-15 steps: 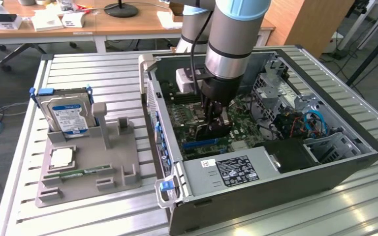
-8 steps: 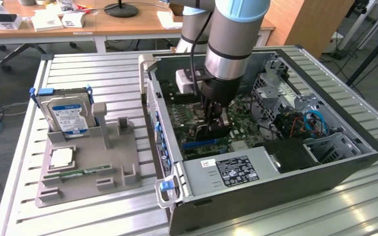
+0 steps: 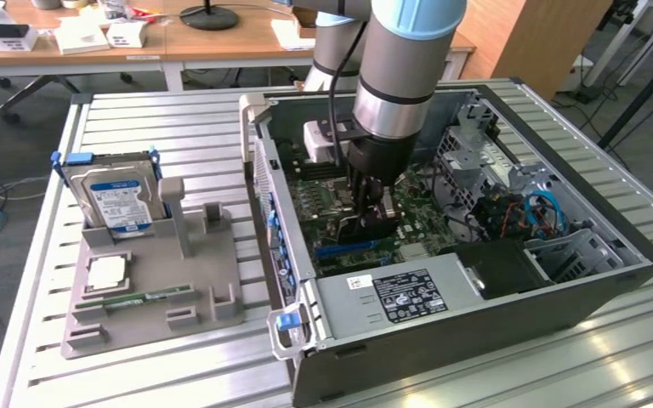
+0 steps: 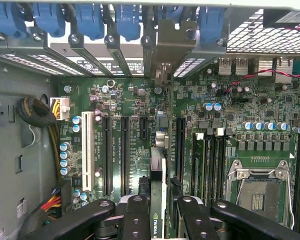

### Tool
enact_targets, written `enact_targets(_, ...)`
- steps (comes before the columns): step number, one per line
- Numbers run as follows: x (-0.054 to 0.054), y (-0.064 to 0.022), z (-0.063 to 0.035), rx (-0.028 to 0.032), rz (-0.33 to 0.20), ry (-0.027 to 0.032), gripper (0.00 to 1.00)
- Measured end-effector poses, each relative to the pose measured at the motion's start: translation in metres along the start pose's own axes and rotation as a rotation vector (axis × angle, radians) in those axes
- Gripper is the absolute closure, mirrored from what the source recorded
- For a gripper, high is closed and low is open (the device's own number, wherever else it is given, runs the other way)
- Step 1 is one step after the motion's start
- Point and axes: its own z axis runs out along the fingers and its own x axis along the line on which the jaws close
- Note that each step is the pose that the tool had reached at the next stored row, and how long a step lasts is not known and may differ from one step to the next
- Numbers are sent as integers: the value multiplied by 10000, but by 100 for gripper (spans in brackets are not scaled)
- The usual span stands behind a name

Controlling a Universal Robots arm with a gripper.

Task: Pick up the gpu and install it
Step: 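Insert the gpu into the slot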

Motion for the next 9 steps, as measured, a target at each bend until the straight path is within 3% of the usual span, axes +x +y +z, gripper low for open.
enact_targets(9,0,0,9,1,0,-1,74)
